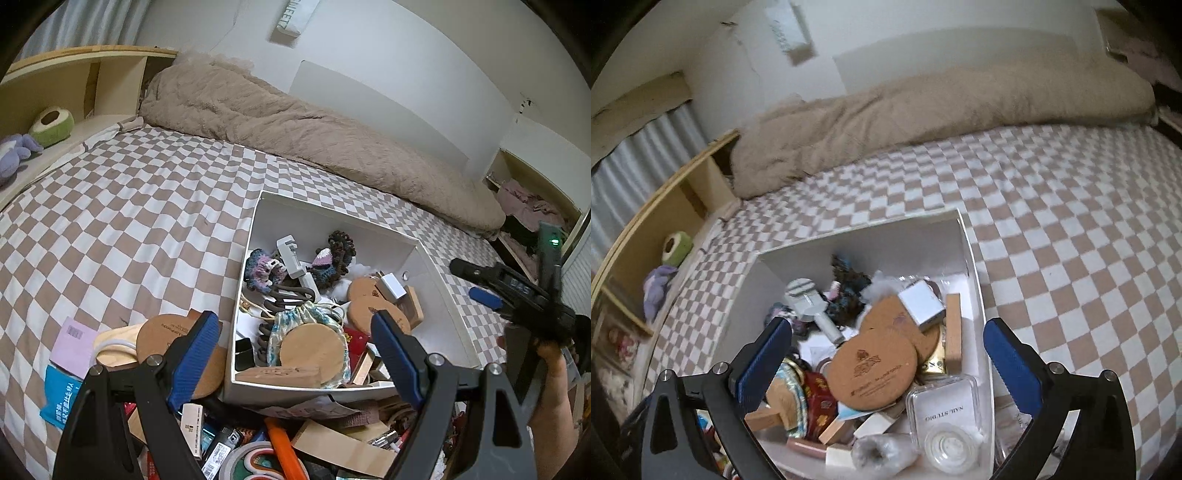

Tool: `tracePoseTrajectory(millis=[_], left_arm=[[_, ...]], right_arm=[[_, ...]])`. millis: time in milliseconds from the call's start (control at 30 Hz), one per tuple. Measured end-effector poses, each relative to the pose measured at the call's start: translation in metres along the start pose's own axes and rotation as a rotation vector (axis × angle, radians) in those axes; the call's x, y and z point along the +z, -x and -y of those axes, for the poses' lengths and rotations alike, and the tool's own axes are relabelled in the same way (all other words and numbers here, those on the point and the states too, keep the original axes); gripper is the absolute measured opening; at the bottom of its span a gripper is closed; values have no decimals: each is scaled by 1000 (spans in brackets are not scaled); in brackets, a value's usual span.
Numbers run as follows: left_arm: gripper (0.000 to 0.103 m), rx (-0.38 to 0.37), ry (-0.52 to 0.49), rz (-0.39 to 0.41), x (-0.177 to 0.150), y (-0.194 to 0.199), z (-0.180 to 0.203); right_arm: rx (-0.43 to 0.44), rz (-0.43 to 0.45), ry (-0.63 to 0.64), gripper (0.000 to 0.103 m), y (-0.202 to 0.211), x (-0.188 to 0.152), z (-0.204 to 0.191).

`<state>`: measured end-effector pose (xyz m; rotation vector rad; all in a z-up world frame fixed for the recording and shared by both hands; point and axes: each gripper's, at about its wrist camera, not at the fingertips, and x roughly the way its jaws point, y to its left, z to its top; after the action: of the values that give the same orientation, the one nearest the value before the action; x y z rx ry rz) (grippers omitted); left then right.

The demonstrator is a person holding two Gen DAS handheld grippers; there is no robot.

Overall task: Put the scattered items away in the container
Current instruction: 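Raise both grippers up and away from the white box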

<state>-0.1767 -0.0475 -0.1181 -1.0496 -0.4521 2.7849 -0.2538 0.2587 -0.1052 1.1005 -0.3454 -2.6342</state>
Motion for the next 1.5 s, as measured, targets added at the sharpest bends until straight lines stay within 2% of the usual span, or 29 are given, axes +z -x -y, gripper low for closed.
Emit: tracePoseTrajectory(millis=[133,200,233,433,533,733,1133,1300,1500], left_arm=[[85,6,-21,14,0,6,6],[89,11,-27,21,1,9,8],[96,12,-29,26,1,11,9],[97,21,-46,55,0,22,15],[103,48,-49,61,0,25,18],[103,57,-62,80,-1,32,24],[103,49,-79,84,-12,50,31],[103,91,-95,105,-20,51,37],[103,87,-132,103,-26,51,48]], right_arm=[[15,58,0,103,23,-4,-2],[19,84,5,103,35,-7,-3],[12,91,16,103,40,-9,-4],[-49,132,115,103,62,-25,-16],[-66,153,139,103,73,-34,-20],[-83,192,185,103,91,-51,-29],[-69,242,171,103,115,-78,-25],[-74,248,172,103,119,-83,-19],[-106,242,185,103,121,-90,-13]])
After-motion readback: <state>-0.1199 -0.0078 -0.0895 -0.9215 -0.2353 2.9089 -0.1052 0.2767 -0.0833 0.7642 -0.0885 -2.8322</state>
